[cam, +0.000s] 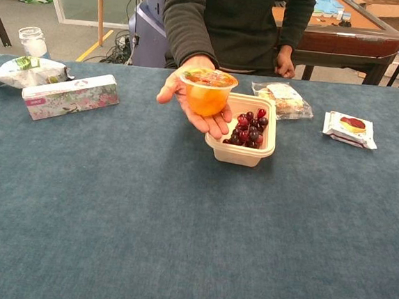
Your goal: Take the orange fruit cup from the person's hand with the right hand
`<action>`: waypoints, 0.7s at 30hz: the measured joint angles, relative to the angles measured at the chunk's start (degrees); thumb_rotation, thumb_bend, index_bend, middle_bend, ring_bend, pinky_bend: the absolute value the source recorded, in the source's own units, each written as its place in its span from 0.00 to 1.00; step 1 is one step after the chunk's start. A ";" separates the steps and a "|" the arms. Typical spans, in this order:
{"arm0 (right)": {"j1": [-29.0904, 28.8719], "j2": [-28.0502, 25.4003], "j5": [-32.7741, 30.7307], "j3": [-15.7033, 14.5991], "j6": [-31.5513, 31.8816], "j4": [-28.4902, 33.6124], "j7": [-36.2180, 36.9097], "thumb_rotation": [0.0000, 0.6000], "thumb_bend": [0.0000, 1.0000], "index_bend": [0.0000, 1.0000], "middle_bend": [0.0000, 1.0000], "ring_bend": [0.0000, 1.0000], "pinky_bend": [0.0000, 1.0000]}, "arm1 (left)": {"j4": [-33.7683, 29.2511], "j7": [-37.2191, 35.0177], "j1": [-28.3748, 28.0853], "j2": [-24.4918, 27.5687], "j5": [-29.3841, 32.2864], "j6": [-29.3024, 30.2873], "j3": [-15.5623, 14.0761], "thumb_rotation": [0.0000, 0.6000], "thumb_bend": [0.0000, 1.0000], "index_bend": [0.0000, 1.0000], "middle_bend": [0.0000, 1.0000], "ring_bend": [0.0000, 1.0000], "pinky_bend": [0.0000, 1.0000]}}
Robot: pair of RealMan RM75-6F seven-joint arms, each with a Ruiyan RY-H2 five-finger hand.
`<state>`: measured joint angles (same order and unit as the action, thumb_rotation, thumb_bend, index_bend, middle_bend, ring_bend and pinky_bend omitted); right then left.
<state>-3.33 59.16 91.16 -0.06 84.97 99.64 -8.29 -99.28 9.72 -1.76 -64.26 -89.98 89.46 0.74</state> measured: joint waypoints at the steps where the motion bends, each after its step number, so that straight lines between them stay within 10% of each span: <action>1: -0.01 0.01 0.14 -0.04 0.00 -0.03 0.01 1.00 0.48 0.02 0.06 0.00 0.03 | 0.02 -0.02 -0.01 0.00 0.03 -0.03 0.00 1.00 0.30 0.02 0.00 0.00 0.00; 21: -6.11 -0.40 0.21 1.46 -8.66 1.78 0.85 1.00 0.47 0.02 0.06 0.00 0.03 | 0.48 -0.54 -0.11 -0.22 0.06 -0.28 -0.05 1.00 0.30 0.02 0.00 0.00 0.00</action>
<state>-9.44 58.76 91.38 1.40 76.30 101.41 -7.44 -98.80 9.19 -1.87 -64.49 -89.92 89.17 0.70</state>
